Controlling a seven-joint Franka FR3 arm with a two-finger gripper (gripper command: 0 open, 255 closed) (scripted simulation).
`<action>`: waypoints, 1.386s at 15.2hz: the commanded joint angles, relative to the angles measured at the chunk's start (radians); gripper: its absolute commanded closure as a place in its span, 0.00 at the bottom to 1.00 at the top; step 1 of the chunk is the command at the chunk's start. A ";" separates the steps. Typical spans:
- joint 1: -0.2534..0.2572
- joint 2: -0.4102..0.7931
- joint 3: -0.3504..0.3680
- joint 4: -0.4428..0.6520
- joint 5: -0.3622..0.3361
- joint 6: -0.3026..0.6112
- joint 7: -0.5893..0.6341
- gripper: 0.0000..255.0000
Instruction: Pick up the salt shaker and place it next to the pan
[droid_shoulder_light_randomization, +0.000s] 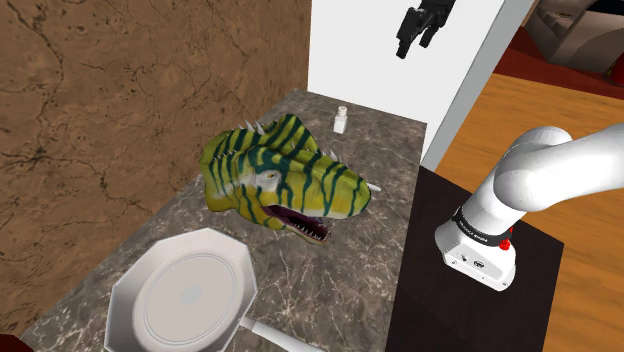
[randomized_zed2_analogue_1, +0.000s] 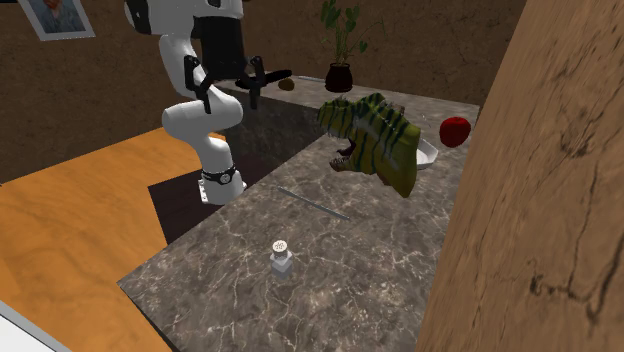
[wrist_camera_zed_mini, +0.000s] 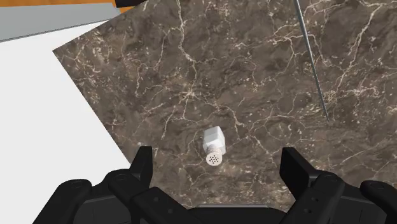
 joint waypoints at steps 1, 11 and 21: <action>0.000 0.000 0.000 0.000 0.000 0.000 0.000 0.00; -0.029 0.273 0.053 -0.066 -0.049 0.308 0.112 0.00; -0.074 0.636 0.100 0.014 -0.168 0.550 0.266 0.00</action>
